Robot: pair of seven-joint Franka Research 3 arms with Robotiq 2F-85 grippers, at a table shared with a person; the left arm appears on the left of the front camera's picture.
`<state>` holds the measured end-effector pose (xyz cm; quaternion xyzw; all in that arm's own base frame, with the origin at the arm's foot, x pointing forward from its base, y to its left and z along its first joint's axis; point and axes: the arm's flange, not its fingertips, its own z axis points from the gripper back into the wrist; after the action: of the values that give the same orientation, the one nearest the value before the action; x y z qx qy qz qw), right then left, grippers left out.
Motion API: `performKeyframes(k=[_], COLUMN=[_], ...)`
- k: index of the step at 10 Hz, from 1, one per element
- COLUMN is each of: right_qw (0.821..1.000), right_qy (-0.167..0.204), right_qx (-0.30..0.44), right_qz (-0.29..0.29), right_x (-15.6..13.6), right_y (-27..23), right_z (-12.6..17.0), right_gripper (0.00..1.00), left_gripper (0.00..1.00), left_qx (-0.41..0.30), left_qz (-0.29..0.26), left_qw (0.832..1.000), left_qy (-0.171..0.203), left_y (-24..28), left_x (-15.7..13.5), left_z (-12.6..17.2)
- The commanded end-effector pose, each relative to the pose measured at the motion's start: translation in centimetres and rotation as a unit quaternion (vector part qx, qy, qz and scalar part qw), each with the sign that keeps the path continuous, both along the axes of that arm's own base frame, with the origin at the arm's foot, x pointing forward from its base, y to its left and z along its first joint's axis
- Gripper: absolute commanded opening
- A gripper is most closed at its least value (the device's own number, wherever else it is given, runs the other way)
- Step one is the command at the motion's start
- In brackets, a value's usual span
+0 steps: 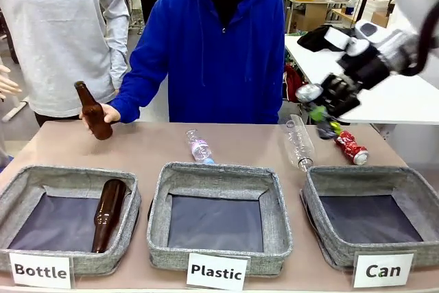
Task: Sort the can waste into the basket.
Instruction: Pick up the can waste from the table and place it in the right Fabric basket.
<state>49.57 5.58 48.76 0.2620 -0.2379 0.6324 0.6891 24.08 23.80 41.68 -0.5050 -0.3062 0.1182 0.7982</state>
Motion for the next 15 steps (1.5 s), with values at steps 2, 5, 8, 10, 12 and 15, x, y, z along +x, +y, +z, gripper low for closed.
performKeyframes(k=[2, 5, 8, 10, 12, 15], right_qw=[0.982, 0.951, 0.936, 0.934, 0.933, 0.932], right_qy=[0.058, 0.108, 0.135, 0.150, 0.154, 0.162], right_qx=[-0.177, -0.287, -0.324, -0.323, -0.321, -0.320], right_qz=[0.011, 0.048, 0.042, 0.043, 0.050, 0.052], right_x=[-5.3, -7.5, -8.2, -8.3, -8.5, -8.3], right_y=[-2.5, -3.7, -4.4, -4.7, -4.7, -4.8], right_z=[-0.6, -2.8, -4.6, -5.4, -6.1, -6.4], right_gripper=[0.00, 0.00, 0.00, 0.00, 0.00, 0.00], left_gripper=[1.00, 1.00, 1.00, 1.00, 1.00, 1.00], left_qx=[0.000, 0.000, -0.008, 0.003, 0.022, 0.015], left_qz=[0.001, 0.000, -0.038, -0.052, -0.027, -0.002], left_qw=[1.000, 1.000, 0.999, 0.997, 0.996, 0.996], left_qy=[0.009, 0.001, -0.023, -0.063, -0.084, -0.086], left_y=[-0.2, 0.0, 2.7, 4.7, 5.6, 5.5], left_x=[-0.2, 0.0, -5.9, -10.9, -13.1, -12.7], left_z=[0.0, 0.0, 5.6, 8.7, 9.3, 8.9])
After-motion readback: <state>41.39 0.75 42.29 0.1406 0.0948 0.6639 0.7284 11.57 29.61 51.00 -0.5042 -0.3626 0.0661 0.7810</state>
